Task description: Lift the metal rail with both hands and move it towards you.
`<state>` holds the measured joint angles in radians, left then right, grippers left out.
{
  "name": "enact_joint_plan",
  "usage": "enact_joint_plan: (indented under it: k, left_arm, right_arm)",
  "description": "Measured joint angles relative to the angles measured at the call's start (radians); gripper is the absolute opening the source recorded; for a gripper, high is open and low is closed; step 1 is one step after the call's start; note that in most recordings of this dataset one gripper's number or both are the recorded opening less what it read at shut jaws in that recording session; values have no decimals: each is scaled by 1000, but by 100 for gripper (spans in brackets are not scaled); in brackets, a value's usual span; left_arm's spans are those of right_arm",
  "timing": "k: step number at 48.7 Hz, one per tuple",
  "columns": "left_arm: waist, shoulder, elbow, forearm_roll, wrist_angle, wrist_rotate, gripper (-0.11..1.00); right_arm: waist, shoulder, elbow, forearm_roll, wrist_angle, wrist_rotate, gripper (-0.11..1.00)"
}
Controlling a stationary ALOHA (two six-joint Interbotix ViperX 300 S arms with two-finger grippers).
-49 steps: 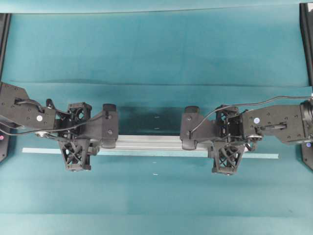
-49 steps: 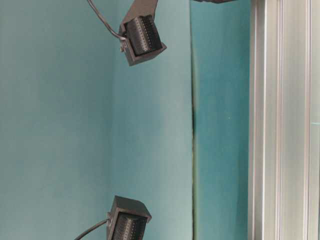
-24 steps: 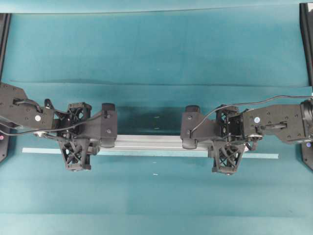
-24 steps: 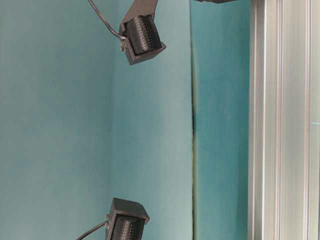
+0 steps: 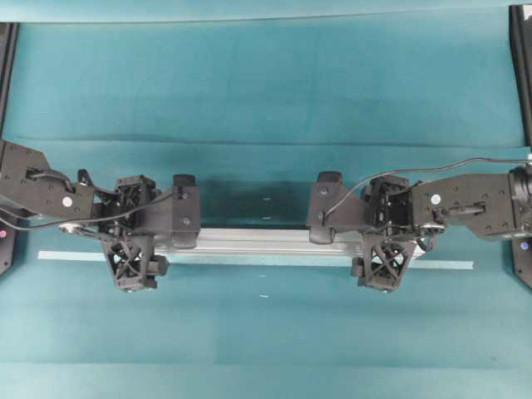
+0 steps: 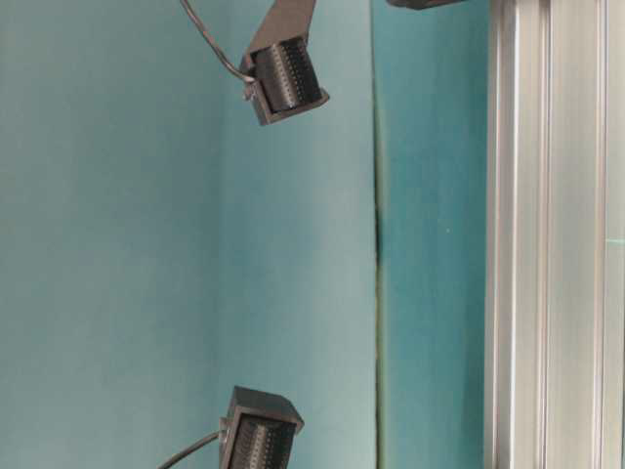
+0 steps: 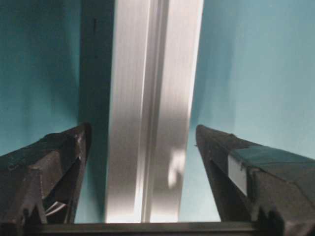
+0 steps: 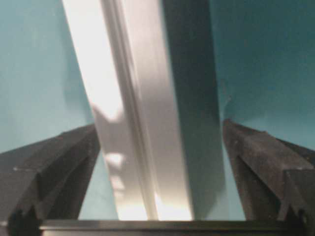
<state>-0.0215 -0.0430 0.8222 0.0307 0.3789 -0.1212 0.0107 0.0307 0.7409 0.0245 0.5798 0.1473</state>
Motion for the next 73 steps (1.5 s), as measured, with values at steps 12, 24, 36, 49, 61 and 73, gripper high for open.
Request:
enact_joint_plan:
  k: [12,24,36,49,61,73]
  left_arm:
    - [-2,0,0,0,3,0,87]
    - [-2,-71,-18,0,75,5,87]
    - [-2,-238,-23,0,186,12,87]
    - [-2,-453,-11,0,198,12,87]
    - [-2,-624,20,0,156,11,87]
    - [-2,-767,52,0,87,11,87]
  right_arm:
    - [0,-2,2,0,-12,2,100]
    - [0,-75,-20,0,23,6,100]
    - [-11,-224,-32,0,32,6,100]
    - [-38,-397,-31,-5,31,5,100]
    - [-40,-526,3,-6,11,2,100]
    - [-40,-663,54,-6,-64,2,100]
